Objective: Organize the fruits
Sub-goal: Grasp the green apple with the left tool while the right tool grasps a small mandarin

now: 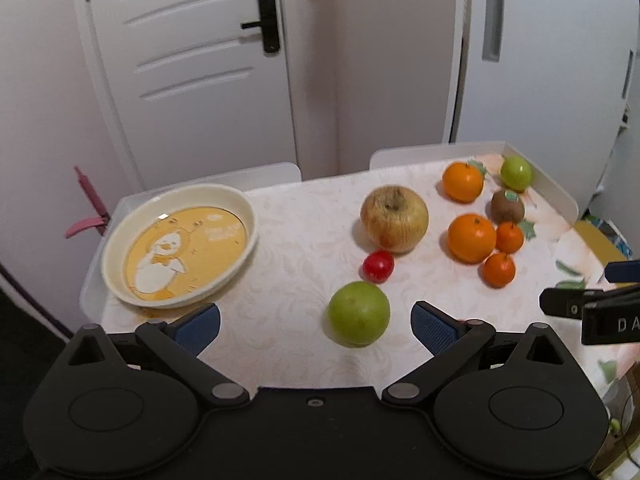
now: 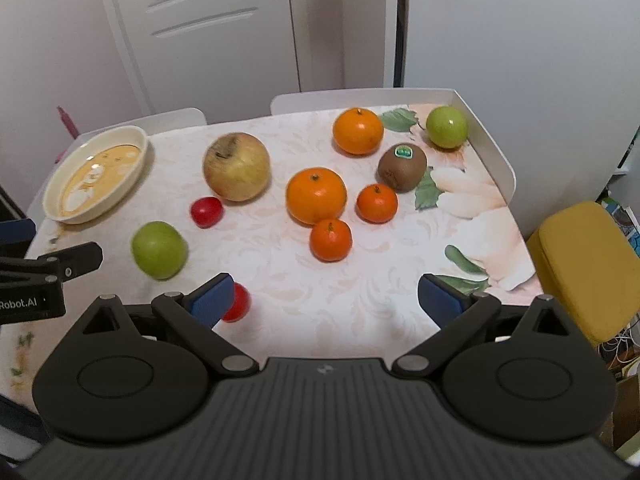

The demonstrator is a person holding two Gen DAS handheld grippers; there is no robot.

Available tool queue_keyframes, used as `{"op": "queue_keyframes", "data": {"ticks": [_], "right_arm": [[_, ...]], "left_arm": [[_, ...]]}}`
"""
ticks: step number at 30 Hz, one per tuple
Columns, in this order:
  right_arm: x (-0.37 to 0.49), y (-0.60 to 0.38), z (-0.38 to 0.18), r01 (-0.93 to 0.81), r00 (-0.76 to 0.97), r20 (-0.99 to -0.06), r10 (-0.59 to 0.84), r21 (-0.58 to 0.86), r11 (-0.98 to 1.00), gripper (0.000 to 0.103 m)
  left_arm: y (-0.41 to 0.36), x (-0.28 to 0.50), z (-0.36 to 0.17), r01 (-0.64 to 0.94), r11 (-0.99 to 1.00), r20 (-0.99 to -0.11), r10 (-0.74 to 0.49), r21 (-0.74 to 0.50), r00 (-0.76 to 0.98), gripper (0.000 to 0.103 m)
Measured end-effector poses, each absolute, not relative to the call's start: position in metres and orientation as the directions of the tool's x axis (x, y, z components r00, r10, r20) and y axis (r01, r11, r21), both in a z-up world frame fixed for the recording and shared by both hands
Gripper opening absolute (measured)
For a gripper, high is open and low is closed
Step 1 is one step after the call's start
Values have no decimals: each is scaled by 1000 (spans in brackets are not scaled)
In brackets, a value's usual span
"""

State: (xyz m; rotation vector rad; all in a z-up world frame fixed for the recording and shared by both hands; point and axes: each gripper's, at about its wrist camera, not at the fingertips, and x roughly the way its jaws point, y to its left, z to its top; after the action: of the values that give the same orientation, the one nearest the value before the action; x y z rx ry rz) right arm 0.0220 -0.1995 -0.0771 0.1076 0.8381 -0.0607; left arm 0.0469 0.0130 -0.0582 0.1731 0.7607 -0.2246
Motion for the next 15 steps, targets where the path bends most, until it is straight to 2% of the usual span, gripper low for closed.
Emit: {"op": "queue_keyframes", "data": {"ticks": [2, 5, 8, 12, 15], "right_arm": [[28, -199, -88, 93, 672, -740, -18, 61, 994, 103], [37, -199, -104, 78, 680, -733, -21, 44, 996, 103], [47, -202, -119, 63, 681, -732, -10, 45, 997, 103], [56, -205, -133, 59, 676, -737, -13, 36, 998, 97], [61, -208, -139, 55, 677, -736, -9, 38, 998, 96]], "left_arm": [[12, 54, -71, 277, 958, -706, -149, 70, 693, 101], [6, 63, -90, 291, 952, -714, -141, 92, 685, 92], [1, 69, -107, 299, 949, -714, -139, 103, 686, 91], [-8, 76, -123, 299, 949, -714, -142, 99, 685, 85], [-14, 81, -130, 299, 949, -714, -143, 97, 685, 79]]}}
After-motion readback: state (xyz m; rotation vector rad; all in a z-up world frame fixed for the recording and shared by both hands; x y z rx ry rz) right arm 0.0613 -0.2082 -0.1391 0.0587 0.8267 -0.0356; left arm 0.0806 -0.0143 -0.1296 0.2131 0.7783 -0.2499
